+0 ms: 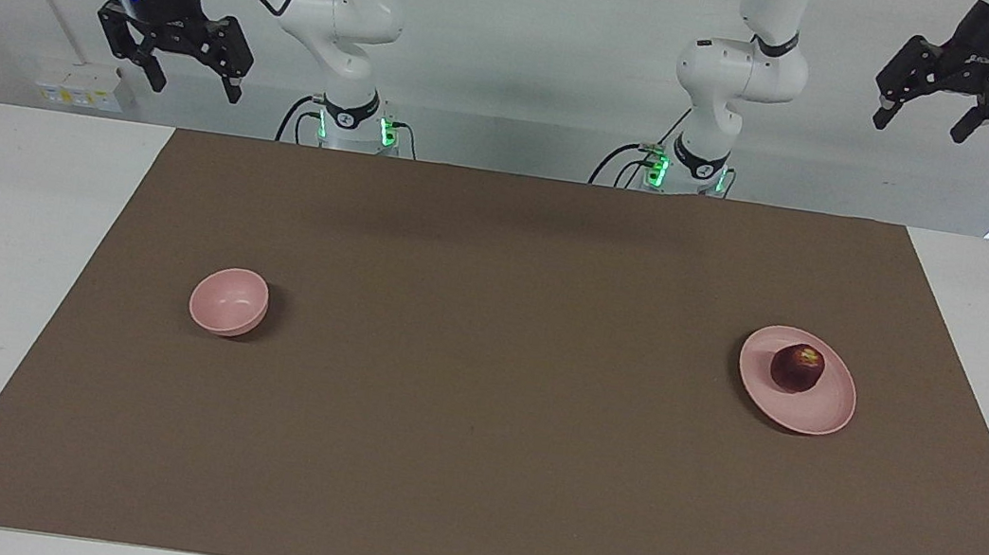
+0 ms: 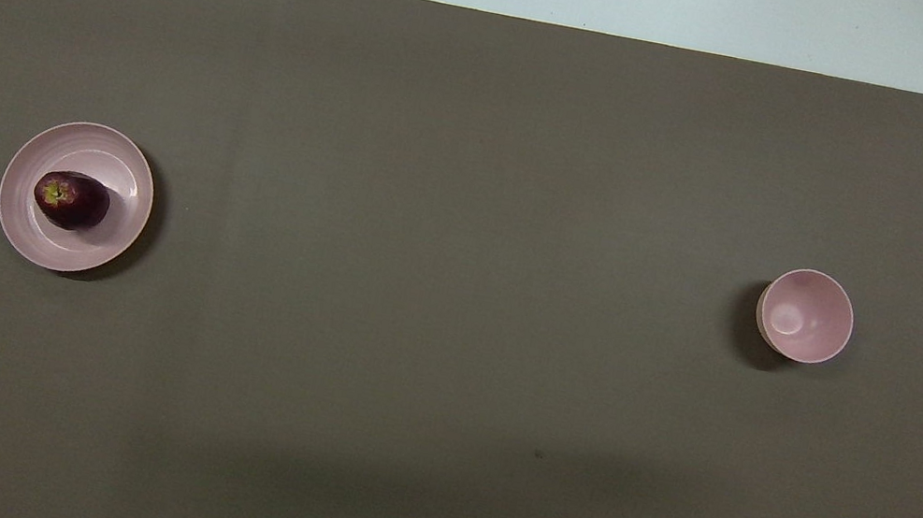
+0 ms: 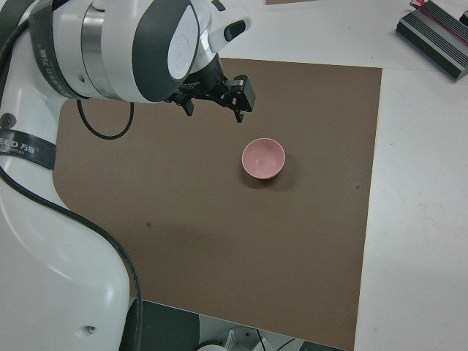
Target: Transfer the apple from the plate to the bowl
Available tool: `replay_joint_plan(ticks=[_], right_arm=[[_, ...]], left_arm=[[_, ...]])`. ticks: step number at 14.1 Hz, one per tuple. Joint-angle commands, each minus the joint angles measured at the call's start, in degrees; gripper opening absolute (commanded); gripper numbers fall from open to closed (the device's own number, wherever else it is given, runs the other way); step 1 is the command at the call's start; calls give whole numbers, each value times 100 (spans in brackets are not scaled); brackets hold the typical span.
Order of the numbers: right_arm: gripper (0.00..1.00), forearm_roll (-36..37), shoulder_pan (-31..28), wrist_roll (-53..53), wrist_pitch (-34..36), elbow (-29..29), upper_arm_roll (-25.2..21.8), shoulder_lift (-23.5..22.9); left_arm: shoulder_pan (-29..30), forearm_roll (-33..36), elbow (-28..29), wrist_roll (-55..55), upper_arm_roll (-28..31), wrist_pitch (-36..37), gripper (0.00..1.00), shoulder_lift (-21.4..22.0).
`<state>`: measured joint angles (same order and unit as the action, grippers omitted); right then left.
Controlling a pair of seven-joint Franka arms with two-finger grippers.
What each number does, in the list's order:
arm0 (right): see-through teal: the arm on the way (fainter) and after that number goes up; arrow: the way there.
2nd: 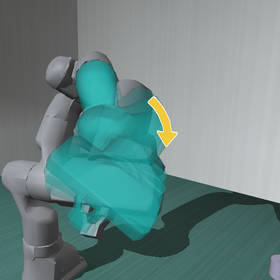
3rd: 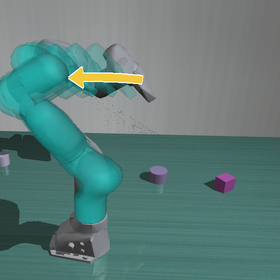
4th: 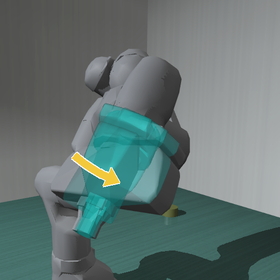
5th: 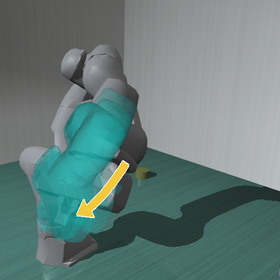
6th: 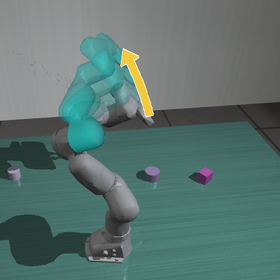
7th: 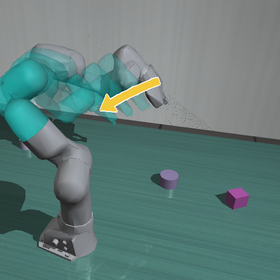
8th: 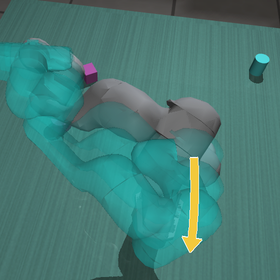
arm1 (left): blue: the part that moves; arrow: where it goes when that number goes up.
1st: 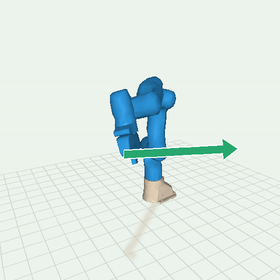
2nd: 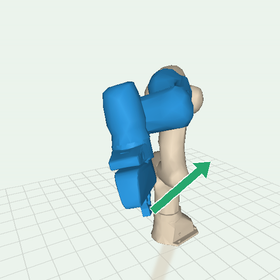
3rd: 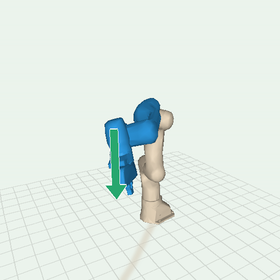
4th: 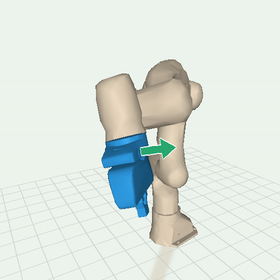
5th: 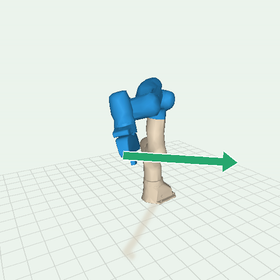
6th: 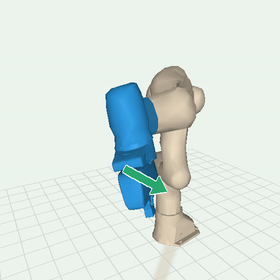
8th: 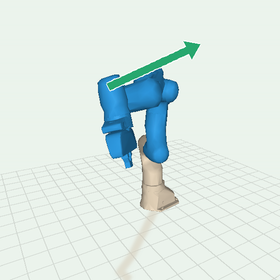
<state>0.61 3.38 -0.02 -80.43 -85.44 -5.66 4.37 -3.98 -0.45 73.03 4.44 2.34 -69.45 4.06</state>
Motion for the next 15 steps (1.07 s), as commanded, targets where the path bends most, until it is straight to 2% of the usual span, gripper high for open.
replay_joint_plan(ticks=[1,5,7,10,15], right_arm=[[100,-26,-39,72,-87,-148,39,117],[100,-35,-39,81,-87,-148,39,117],[100,-26,-39,72,-87,-148,39,117],[100,-35,-39,81,-87,-148,39,117],[100,-26,-39,72,-87,-148,39,117]], left_arm=[[12,-43,212,-39,3,-86,100,139],[3,-34,291,-4,-58,-199,100,156],[3,-34,606,-4,-67,-357,100,252],[12,-43,984,-4,-32,-1015,100,262],[38,-245,2336,109,21,-2333,100,262]])
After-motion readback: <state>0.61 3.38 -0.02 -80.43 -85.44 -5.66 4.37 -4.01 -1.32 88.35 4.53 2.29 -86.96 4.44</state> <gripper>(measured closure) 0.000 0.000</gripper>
